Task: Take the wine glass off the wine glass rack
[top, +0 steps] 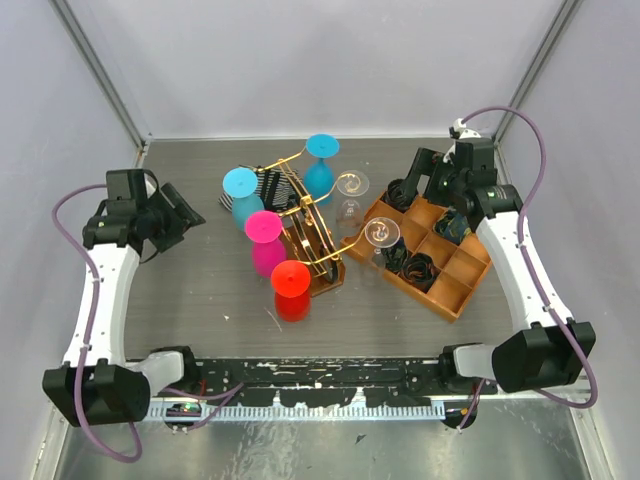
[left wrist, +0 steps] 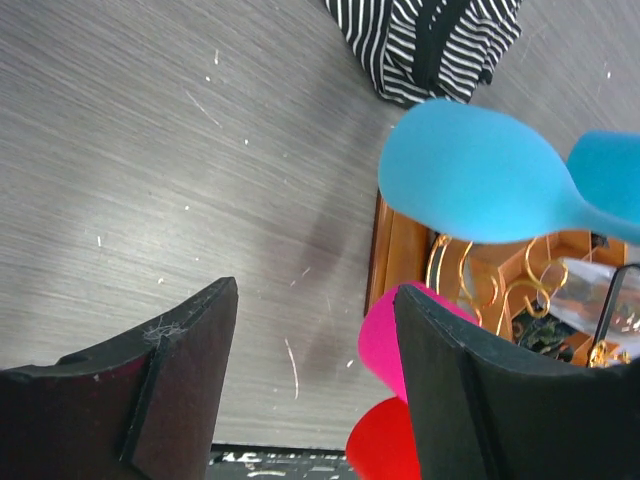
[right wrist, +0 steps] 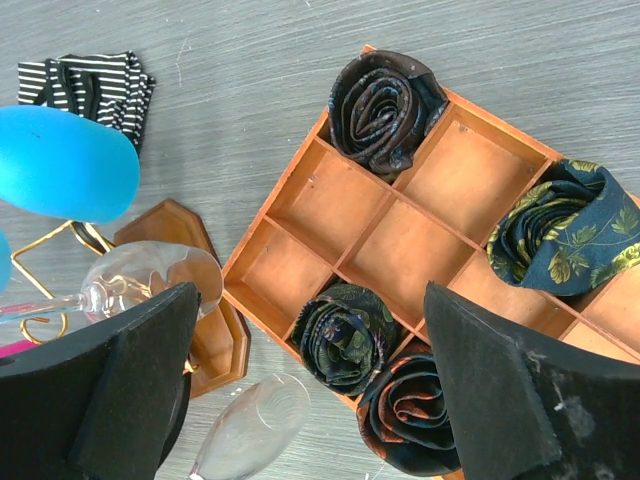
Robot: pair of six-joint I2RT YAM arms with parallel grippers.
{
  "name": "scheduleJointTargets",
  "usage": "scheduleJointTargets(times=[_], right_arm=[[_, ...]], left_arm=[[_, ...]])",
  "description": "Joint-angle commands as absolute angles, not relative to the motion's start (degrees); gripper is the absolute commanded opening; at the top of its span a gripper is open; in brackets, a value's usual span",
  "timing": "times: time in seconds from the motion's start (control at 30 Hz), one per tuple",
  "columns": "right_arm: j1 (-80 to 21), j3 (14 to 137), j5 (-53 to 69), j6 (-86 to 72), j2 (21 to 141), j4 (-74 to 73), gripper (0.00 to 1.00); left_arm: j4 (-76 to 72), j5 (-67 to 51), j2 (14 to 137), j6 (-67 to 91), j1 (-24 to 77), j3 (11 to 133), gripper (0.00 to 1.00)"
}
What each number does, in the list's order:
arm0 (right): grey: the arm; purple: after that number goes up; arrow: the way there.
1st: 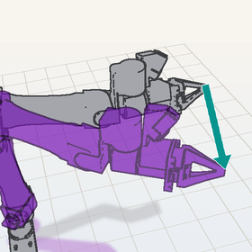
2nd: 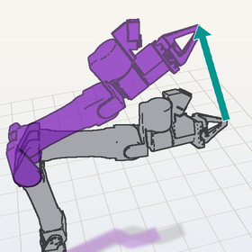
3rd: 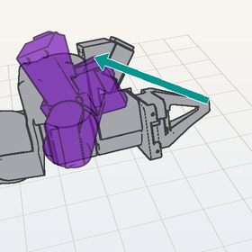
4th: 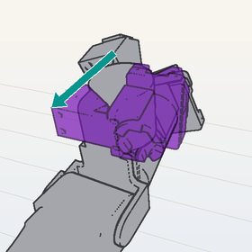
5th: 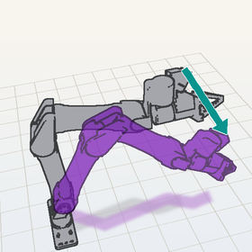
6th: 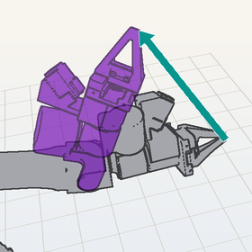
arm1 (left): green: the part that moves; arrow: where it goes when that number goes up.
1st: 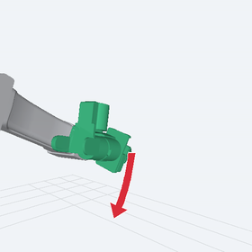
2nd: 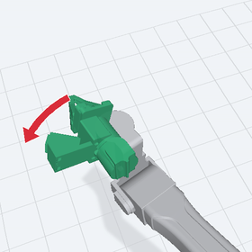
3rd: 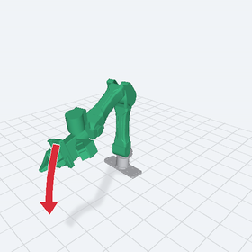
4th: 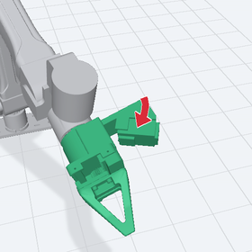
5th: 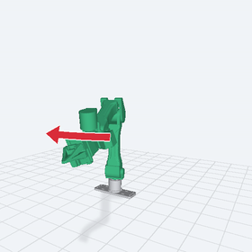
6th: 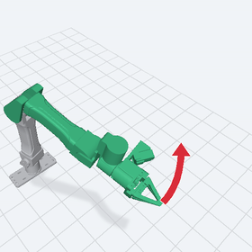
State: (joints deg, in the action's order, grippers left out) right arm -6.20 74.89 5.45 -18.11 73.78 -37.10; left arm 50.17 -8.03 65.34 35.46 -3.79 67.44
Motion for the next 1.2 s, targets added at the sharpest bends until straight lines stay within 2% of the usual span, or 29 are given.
scheduleJointTargets(times=[0.0, 0.1, 0.17, 0.37, 0.6, 0.83, 0.97, 1.07, 1.17], right_arm=[[-6.2, 78.1, 5.4, -19.1, 75.1, -36.3, 1.00], [-6.2, 80.6, 6.1, -20.0, 76.5, -38.1, 1.00], [-6.2, 81.5, 2.4, -21.4, 78.0, -39.3, 1.00], [-6.2, 86.4, 4.3, -22.9, 87.4, -46.8, 1.00], [-6.2, 81.4, 3.3, -23.2, 83.6, -43.1, 1.00], [-6.2, 80.6, 4.2, -21.8, 83.3, -43.3, 1.00], [-6.2, 79.7, 5.0, -22.1, 82.7, -43.2, 1.00], [-6.2, 79.5, 4.9, -21.6, 82.0, -43.5, 1.00], [-6.2, 80.1, 3.5, -21.0, 81.4, -44.6, 1.00]], left_arm=[[55.6, -10.9, 62.0, 32.2, -3.2, 69.9, 0.71], [56.6, -8.1, 58.6, 30.8, -3.2, 71.3, 0.71], [56.8, -7.1, 57.5, 30.6, -3.2, 72.4, 0.74], [52.2, -10.1, 60.7, 33.5, -3.2, 71.4, 0.78], [39.3, -8.6, 76.1, 39.3, -3.5, 72.3, 0.79], [34.5, -2.3, 92.0, 41.1, -3.6, 88.0, 0.80], [30.5, -7.2, 100.9, 42.4, -3.4, 93.6, 0.81], [32.5, -13.6, 110.7, 41.6, -2.5, 101.3, 0.93], [35.9, -16.6, 118.4, 39.7, -1.0, 108.7, 0.96]])
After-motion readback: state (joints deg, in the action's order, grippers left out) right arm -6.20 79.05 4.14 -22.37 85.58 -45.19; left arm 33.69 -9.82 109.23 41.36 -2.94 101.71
